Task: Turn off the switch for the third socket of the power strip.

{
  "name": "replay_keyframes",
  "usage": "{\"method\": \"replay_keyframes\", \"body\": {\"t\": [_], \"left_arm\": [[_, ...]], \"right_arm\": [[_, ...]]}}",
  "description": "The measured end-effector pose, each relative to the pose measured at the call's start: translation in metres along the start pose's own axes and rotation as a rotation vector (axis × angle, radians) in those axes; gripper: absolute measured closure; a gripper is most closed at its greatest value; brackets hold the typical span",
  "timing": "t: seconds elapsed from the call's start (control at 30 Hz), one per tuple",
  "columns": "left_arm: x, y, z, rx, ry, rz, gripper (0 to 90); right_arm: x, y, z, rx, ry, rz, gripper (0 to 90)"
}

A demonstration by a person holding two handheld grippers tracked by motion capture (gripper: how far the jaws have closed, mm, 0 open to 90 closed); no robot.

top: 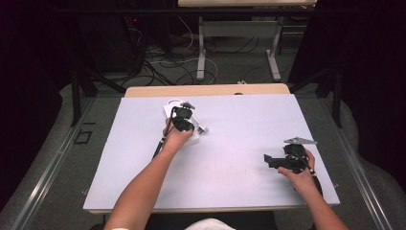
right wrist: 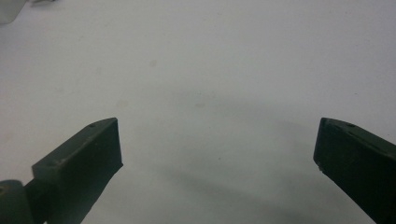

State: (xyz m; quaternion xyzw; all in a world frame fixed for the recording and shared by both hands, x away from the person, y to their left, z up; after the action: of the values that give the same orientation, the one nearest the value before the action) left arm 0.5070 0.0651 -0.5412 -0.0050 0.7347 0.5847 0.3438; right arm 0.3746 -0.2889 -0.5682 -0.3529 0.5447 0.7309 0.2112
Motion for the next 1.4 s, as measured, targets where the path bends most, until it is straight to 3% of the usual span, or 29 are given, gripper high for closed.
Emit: {"method": "replay_keyframes", "body": {"t": [1.4], "left_arm": [[0.0003, 0.002, 0.0044, -0.005, 0.022, 0.002, 81.6]], "right_arm": [[0.0005, 0.0, -0.0008, 0.0, -0.001, 0.002, 0.6]]}}
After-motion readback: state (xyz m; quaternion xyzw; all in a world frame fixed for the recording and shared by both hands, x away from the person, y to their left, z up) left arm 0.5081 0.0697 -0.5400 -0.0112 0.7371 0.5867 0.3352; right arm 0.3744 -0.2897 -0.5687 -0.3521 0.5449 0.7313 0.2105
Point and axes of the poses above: each handheld gripper's, and its own axes: y roughly backward along the jaws, x roughly out of its underside, z roughly to its left, the point moved 3 cm from there along -y, roughly forward along the jaws, and after that the axes turned 2 degrees about -y, right-handed, at the moved point
